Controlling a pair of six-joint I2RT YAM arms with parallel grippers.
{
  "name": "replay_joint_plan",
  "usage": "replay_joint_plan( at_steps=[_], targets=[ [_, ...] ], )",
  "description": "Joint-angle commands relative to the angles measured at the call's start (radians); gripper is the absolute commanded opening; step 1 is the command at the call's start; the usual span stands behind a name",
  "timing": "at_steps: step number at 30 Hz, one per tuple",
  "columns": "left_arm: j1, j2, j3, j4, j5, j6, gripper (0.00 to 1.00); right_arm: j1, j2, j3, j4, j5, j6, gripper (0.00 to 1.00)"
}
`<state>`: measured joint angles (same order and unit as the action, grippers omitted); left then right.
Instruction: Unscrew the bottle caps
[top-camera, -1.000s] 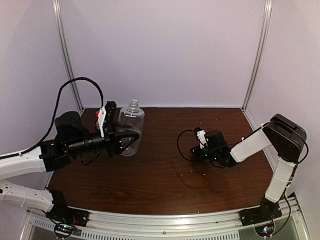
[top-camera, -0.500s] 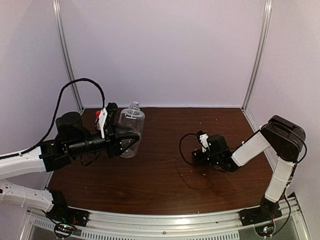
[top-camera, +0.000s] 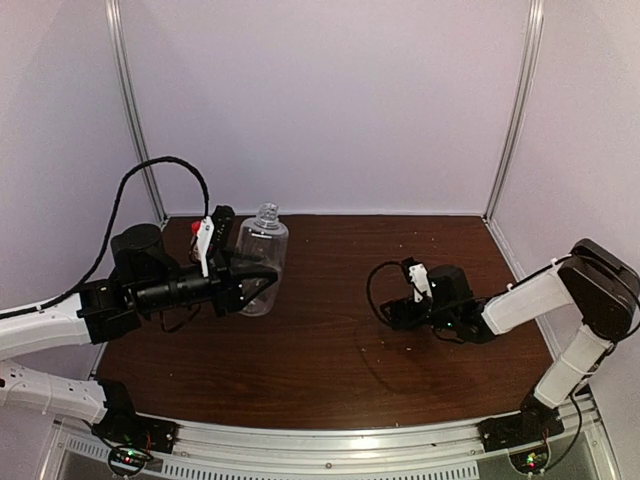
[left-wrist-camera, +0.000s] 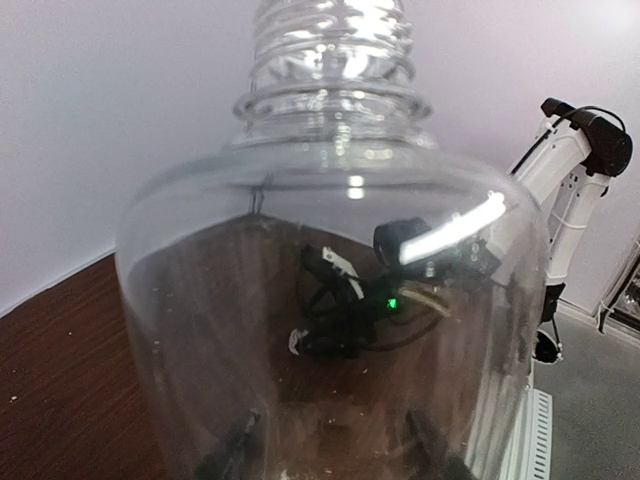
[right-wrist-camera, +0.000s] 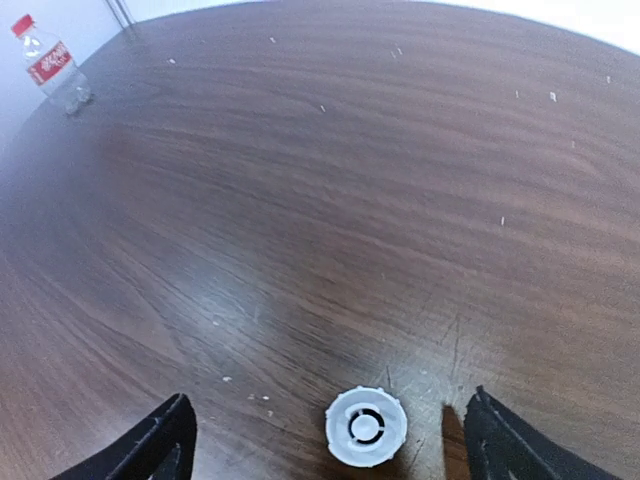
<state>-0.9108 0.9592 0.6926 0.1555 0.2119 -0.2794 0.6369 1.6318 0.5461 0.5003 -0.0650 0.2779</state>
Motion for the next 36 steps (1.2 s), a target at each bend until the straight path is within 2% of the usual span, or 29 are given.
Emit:
replay_joint_plan(
  at_steps=[1, 5, 9, 15, 27, 36],
  targets=[
    [0.006, -0.002, -0.004, 0.053, -0.014, -0.003, 0.36, 0.014, -0.171, 0.004, -0.102, -0.070, 0.017, 0.99],
    [0.006, 0.013, -0.023, 0.089, 0.001, -0.003, 0.37, 0.066, -0.320, 0.083, -0.275, -0.110, -0.009, 1.00],
    [0.006, 0.044, -0.019, 0.114, 0.053, 0.007, 0.39, 0.120, -0.421, 0.214, -0.391, -0.258, -0.014, 1.00],
    [0.006, 0.070, -0.022, 0.166, 0.140, 0.009, 0.40, 0.199, -0.484, 0.390, -0.402, -0.400, 0.035, 1.00],
    [0.006, 0.097, -0.024, 0.238, 0.296, 0.036, 0.44, 0.291, -0.277, 0.732, -0.471, -0.499, 0.069, 1.00],
    [0.006, 0.112, -0.015, 0.266, 0.314, 0.027, 0.44, 0.340, -0.160, 0.890, -0.565, -0.525, -0.002, 0.84]
  ],
)
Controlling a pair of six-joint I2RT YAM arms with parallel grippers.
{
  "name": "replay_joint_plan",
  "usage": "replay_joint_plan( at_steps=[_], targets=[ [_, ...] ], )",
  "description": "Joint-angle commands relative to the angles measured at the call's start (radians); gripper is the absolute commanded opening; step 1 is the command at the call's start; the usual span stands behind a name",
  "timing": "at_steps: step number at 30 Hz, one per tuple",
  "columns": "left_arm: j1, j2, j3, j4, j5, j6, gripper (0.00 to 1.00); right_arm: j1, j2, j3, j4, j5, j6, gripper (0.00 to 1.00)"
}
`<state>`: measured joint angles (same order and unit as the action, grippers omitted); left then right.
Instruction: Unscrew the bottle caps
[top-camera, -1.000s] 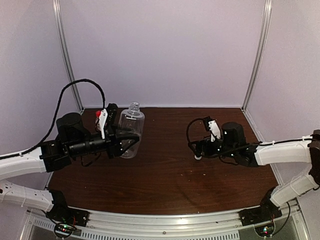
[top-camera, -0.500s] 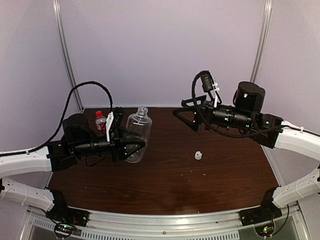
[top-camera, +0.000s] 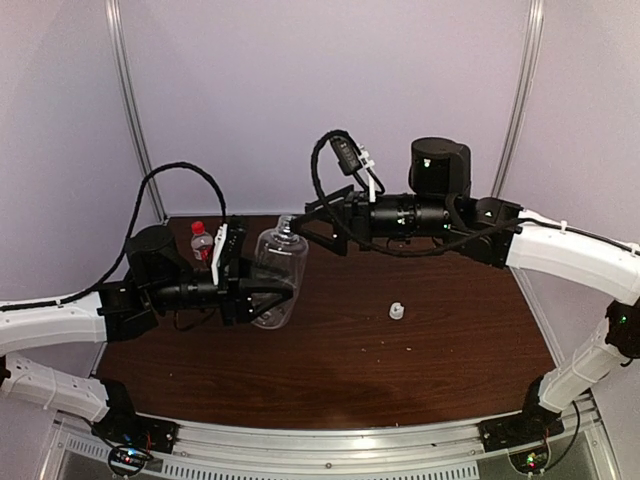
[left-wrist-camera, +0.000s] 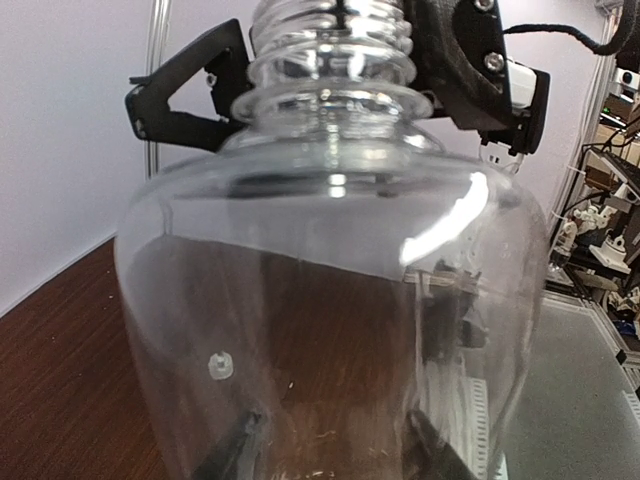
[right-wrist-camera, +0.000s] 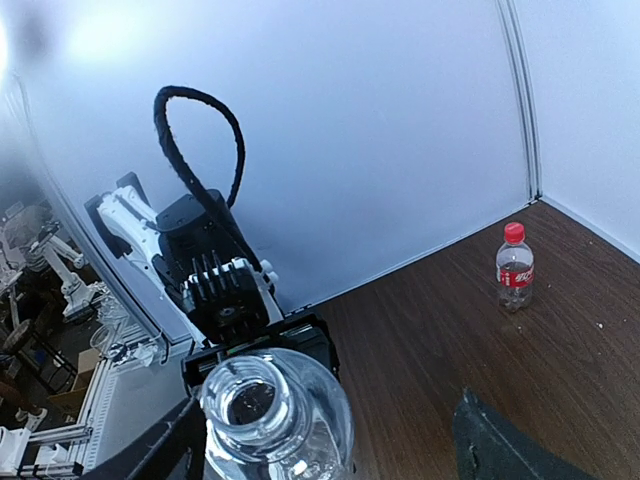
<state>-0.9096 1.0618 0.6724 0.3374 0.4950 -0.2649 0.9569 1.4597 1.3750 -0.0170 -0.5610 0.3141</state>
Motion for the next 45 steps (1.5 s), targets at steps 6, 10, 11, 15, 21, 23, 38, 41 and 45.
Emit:
replay_joint_plan(
  at_steps=[6, 10, 11, 15, 21, 23, 38, 41, 45],
  targets=[
    [0.006, 0.055, 0.025, 0.082, 0.045, 0.024, 0.44, 0.034, 0.026, 0.059, -0.060, -0.041, -0.057, 0.72],
    [0.005, 0.072, 0.035, 0.093, 0.045, 0.019, 0.44, 0.037, 0.027, 0.055, -0.081, -0.037, -0.073, 0.60],
    [0.005, 0.073, 0.036, 0.094, 0.042, 0.019, 0.44, 0.038, 0.025, 0.052, -0.082, -0.037, -0.074, 0.58],
    [0.005, 0.078, 0.039, 0.101, 0.039, 0.020, 0.44, 0.041, 0.015, 0.036, -0.085, -0.030, -0.079, 0.52],
    [0.005, 0.079, 0.034, 0.103, 0.035, 0.018, 0.44, 0.043, 0.020, 0.028, -0.093, -0.019, -0.084, 0.41],
    [0.005, 0.078, 0.030, 0.103, 0.029, 0.016, 0.44, 0.043, 0.024, 0.031, -0.093, -0.030, -0.083, 0.33],
    [0.005, 0.048, 0.000, 0.108, -0.040, -0.001, 0.51, 0.045, 0.013, 0.005, -0.084, 0.016, -0.077, 0.00],
    [0.005, 0.043, -0.002, 0.107, -0.062, -0.011, 0.62, 0.045, -0.008, 0.006, -0.108, 0.079, -0.092, 0.00],
    [0.005, 0.033, 0.003, 0.086, -0.089, -0.026, 0.94, 0.045, -0.034, 0.009, -0.125, 0.125, -0.109, 0.00]
  ],
)
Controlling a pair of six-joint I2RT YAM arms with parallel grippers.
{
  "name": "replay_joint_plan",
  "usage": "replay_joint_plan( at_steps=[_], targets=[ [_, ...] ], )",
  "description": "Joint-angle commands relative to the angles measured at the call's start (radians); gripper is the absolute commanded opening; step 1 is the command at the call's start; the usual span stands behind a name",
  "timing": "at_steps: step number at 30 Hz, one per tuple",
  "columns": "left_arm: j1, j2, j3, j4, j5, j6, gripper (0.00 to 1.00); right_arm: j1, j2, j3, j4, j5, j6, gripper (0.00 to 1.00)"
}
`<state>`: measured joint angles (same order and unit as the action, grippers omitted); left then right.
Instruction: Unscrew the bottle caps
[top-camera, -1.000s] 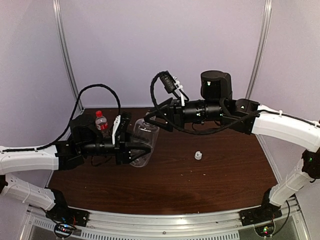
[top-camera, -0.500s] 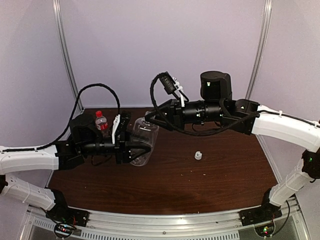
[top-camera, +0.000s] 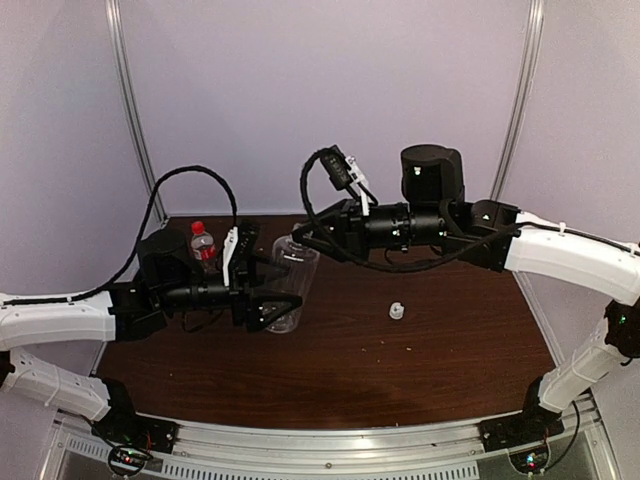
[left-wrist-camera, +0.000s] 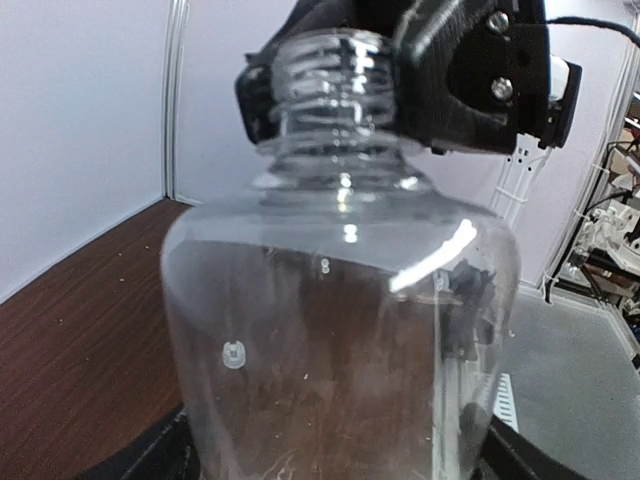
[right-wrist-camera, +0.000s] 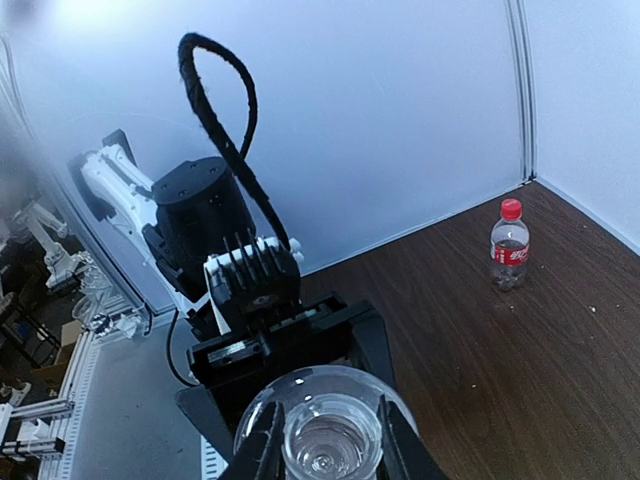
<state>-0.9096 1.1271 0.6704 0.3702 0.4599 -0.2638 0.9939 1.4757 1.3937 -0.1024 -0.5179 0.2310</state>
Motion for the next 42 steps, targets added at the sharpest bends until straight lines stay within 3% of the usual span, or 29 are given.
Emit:
replay_joint_plan(
  at_steps=[1, 11, 18, 30, 42],
  targets=[
    [0.005, -0.038, 0.003, 0.046, -0.059, -0.022, 0.97, 0.007, -0.057, -0.008, -0.048, 0.094, -0.031, 0.00],
    [0.005, -0.142, -0.024, -0.091, -0.180, -0.005, 0.98, -0.021, -0.163, -0.022, -0.169, 0.350, -0.071, 0.00],
    [0.005, -0.260, 0.013, -0.294, -0.539, -0.026, 0.98, -0.105, -0.197, -0.120, -0.201, 0.584, -0.070, 0.00],
    [0.005, -0.381, 0.035, -0.434, -0.821, -0.047, 0.98, -0.202, -0.043, -0.270, 0.036, 0.635, -0.104, 0.00],
    [0.007, -0.384, 0.080, -0.539, -1.026, -0.059, 0.98, -0.228, 0.148, -0.258, 0.151, 0.639, -0.161, 0.00]
  ],
)
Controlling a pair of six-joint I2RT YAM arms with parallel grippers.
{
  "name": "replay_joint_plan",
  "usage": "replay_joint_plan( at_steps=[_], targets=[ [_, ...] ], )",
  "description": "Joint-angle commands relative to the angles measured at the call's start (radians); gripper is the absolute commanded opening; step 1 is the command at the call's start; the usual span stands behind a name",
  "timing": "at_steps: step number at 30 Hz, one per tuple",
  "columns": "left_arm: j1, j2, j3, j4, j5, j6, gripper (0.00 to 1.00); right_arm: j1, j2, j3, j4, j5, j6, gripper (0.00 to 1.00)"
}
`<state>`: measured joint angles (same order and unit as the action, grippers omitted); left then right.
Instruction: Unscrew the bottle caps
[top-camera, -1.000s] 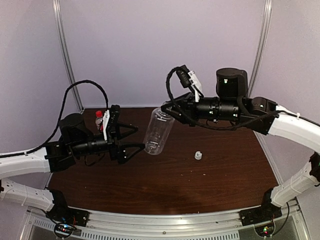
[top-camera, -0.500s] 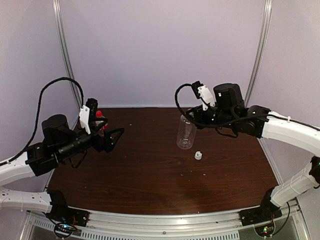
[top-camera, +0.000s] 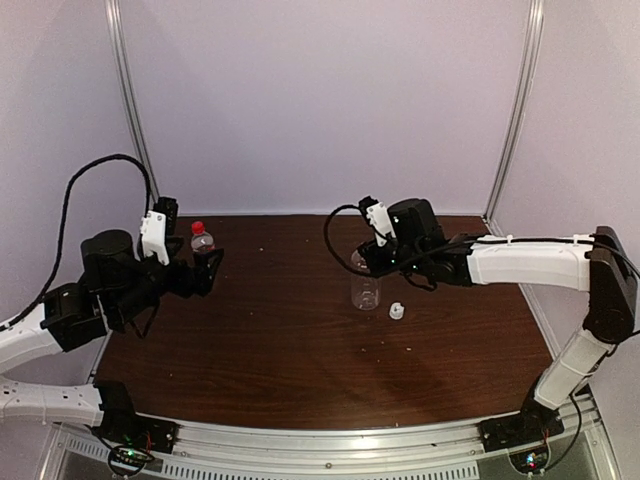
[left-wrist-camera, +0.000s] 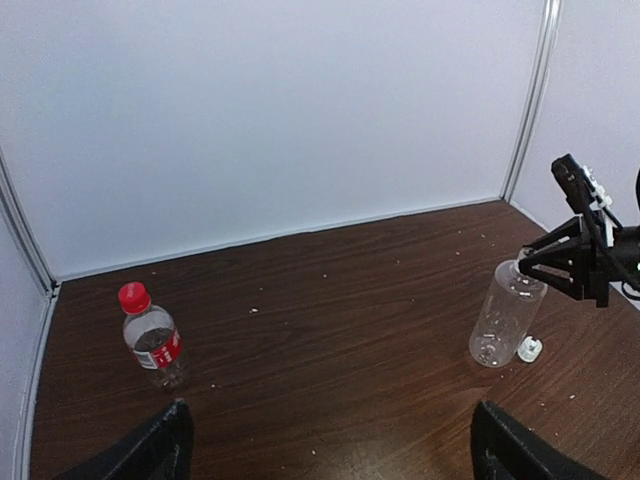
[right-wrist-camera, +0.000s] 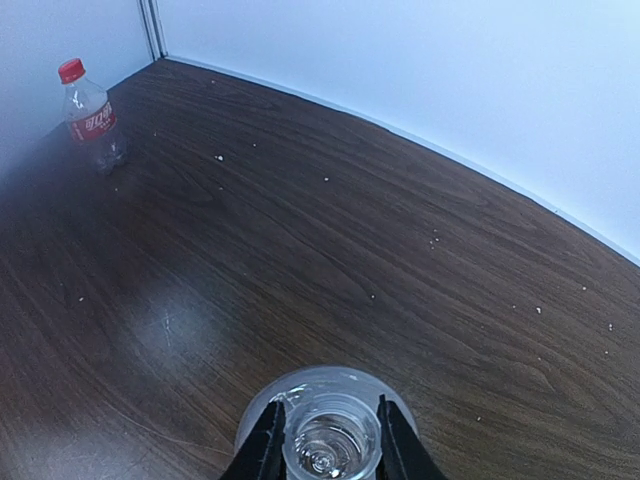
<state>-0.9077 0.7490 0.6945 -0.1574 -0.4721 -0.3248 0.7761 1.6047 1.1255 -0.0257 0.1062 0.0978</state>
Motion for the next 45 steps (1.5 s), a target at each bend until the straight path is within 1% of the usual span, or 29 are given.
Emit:
replay_joint_plan(
  at_steps=[1, 3, 8, 11, 16, 20, 27, 29, 34, 39, 42, 44, 45],
  targets=[
    [0.006, -0.004, 0.061, -0.016, -0.105, 0.009, 0.98, -0.013, 0.025, 0.009, 0.079, 0.013, -0.029, 0.00],
    [0.008, 0.007, 0.073, -0.022, -0.116, 0.022, 0.98, -0.014, 0.033, -0.004, 0.093, 0.007, -0.031, 0.01],
    [0.046, 0.071, 0.138, -0.089, -0.098, 0.042, 0.98, -0.017, 0.041, -0.031, 0.118, -0.015, -0.036, 0.08],
    [0.094, 0.113, 0.176, -0.132, -0.043, 0.040, 0.98, -0.022, 0.046, -0.039, 0.123, -0.024, -0.035, 0.11],
    [0.169, 0.160, 0.197, -0.137, 0.059, 0.041, 0.98, -0.032, 0.044, -0.060, 0.143, -0.042, -0.025, 0.13],
    [0.207, 0.220, 0.225, -0.142, 0.098, 0.054, 0.98, -0.034, 0.040, -0.067, 0.144, -0.054, -0.026, 0.19],
    [0.285, 0.336, 0.284, -0.186, 0.192, 0.032, 0.98, -0.045, 0.020, -0.094, 0.153, -0.077, -0.029, 0.29],
    [0.309, 0.357, 0.298, -0.189, 0.205, 0.034, 0.98, -0.044, 0.016, -0.097, 0.152, -0.081, -0.029, 0.34],
    [0.391, 0.422, 0.341, -0.200, 0.243, 0.037, 0.98, -0.044, -0.008, -0.099, 0.140, -0.088, -0.035, 0.51],
    [0.445, 0.498, 0.363, -0.192, 0.269, 0.032, 0.98, -0.047, -0.048, -0.102, 0.122, -0.096, -0.047, 0.65],
    [0.488, 0.543, 0.386, -0.189, 0.278, 0.038, 0.98, -0.046, -0.077, -0.101, 0.105, -0.104, -0.047, 0.79],
    [0.525, 0.573, 0.406, -0.192, 0.294, 0.042, 0.98, -0.046, -0.098, -0.101, 0.095, -0.129, -0.045, 0.86],
    [0.547, 0.590, 0.417, -0.192, 0.300, 0.041, 0.97, -0.045, -0.109, -0.102, 0.092, -0.145, -0.042, 0.88]
  ],
)
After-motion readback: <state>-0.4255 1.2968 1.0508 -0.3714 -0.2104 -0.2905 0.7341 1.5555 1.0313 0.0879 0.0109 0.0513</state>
